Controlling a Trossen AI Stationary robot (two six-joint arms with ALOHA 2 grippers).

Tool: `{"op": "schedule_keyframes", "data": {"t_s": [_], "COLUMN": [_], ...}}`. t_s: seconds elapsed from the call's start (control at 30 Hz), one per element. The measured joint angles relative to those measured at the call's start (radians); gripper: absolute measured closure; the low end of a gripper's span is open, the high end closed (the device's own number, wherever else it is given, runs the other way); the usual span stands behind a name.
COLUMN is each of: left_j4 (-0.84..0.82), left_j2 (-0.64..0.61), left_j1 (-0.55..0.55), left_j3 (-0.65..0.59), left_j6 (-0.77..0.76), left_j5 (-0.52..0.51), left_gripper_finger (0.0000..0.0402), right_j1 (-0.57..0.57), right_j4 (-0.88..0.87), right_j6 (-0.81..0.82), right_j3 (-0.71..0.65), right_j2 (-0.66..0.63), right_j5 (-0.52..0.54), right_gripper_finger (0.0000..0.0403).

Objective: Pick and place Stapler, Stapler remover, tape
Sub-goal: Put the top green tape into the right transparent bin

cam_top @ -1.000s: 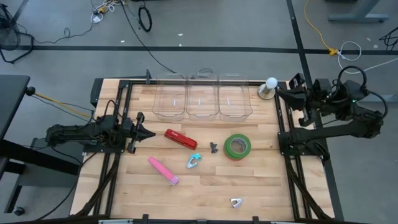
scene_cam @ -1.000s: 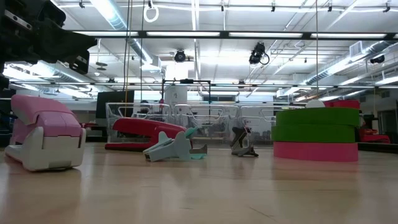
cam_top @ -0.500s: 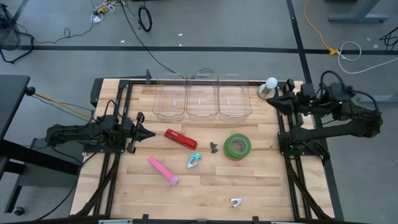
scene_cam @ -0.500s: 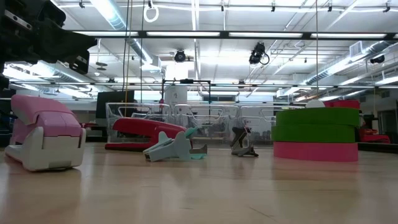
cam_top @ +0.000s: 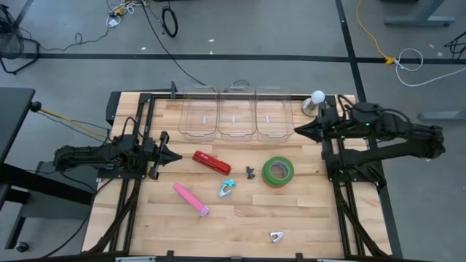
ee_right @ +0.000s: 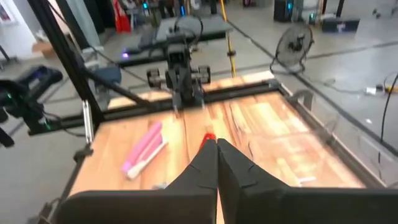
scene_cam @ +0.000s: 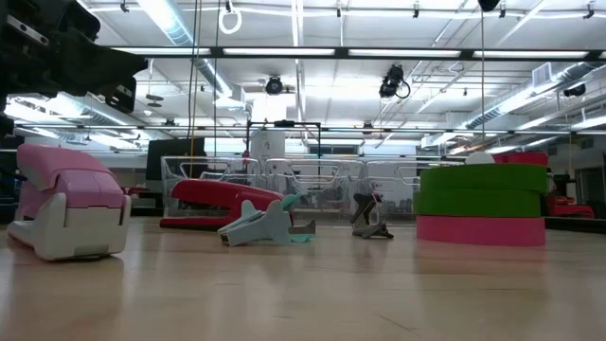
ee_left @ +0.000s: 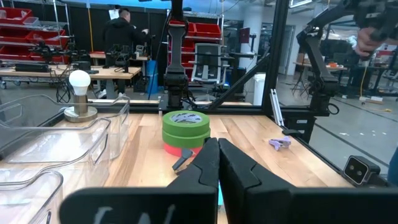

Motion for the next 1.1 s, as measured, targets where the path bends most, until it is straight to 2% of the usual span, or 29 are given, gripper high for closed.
{"op": "schedule_keyframes", "data": {"t_s": [0.27,0.7,1.1], "left_j4": [0.0,0.0,0.0], "left_j2": [0.0,0.0,0.0], "left_j1": [0.0,0.0,0.0], "left_j3": [0.0,0.0,0.0], "left_j6": [0.0,0.0,0.0], "left_j5": [0.0,0.0,0.0], "left_gripper_finger": [0.0399,0.0399,0.0399], "right_j1": [0.0,0.0,0.0], "right_j4": [-0.102,-0.119,-0.234], "right_j6": [-0.063,-0.098,-0.131], "right_j3": [0.0,0.0,0.0], "right_j2": [0.081,0.226,0.334], "right_j5": [-0.011,-0.009,-0.009], "right_gripper_finger": [0.0387,0.0386,0.0385]}}
